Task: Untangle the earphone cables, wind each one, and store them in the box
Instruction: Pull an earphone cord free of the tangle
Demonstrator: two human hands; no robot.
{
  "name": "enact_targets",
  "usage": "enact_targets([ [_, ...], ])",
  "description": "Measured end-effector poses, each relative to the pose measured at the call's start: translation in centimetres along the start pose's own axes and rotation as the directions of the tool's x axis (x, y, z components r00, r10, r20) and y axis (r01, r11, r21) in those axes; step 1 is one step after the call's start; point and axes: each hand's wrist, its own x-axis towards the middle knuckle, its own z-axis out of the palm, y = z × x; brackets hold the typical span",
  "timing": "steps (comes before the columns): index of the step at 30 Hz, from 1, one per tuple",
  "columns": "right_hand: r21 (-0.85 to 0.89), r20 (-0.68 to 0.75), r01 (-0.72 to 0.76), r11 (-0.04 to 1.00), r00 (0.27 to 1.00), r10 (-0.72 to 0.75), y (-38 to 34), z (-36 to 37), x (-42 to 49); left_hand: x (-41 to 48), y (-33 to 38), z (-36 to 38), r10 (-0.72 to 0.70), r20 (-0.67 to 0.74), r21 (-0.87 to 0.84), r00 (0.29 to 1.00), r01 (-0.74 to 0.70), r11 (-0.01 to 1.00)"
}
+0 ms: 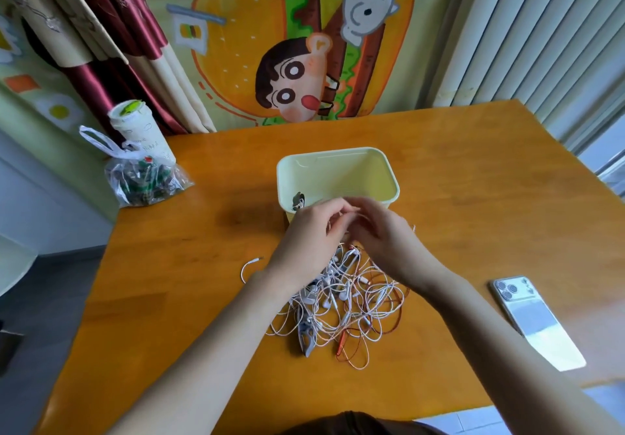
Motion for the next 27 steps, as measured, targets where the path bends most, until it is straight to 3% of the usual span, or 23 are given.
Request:
enact_targets([
  [4,-0.08,-0.017,-0.053,0.995,0.999,0.052,1.8,-0.7,0.0,-1.2,-2.0,0.3,-0.144,0.059,0.027,0.988,0.143,0.989],
  [6,0.027,-0.112,-0.114,0.993,0.987,0.117,2.9,-1.7,0.2,-2.1,-3.7,0.4,-0.256,0.141,0.026,0.956,0.255,0.967],
  [9,0.134,-0.335,-0.21,0.969,0.91,0.243,5.3,-4.1,0.9,-3.9,-6.6,0.6,-0.454,0.217,0.05,0.864,0.454,0.89],
  [12,0.038,-0.431,-0.33,0.943,0.846,0.314,7.4,-5.2,0.9,-5.0,-8.7,0.8,-0.553,0.206,0.144,0.807,0.535,0.833],
  [15,-0.072,-0.442,-0.499,0.863,0.792,0.421,9.3,-4.3,0.4,-5.0,-8.6,0.7,-0.525,0.112,0.093,0.844,0.517,0.851],
  [17,-0.301,-0.384,-0.573,0.763,0.805,0.453,10.2,-3.7,-0.2,-4.4,-7.6,0.2,-0.468,0.07,0.073,0.881,0.463,0.883],
  [19,-0.516,-0.236,-0.467,0.718,0.883,0.405,9.6,-2.9,-0.9,-3.8,-6.4,-0.2,-0.391,0.08,0.101,0.917,0.382,0.918],
  [20,-0.532,-0.137,-0.351,0.771,0.934,0.331,8.8,-2.3,-1.1,-3.5,-5.7,-0.3,-0.355,0.096,0.11,0.93,0.344,0.932],
  [22,-0.448,0.048,-0.09,0.89,0.991,0.124,6.4,-0.5,-1.4,-3.1,-4.5,-0.2,-0.294,0.127,0.094,0.947,0.283,0.954],
  [24,-0.283,0.124,0.057,0.957,0.992,-0.023,4.5,1.4,-1.5,-2.9,-3.5,0.0,-0.24,0.126,0.052,0.963,0.235,0.971],
  [27,-0.088,0.053,0.039,0.995,0.998,-0.035,3.4,2.2,-1.0,-2.6,-2.9,-0.2,-0.209,0.076,-0.054,0.975,0.213,0.975],
])
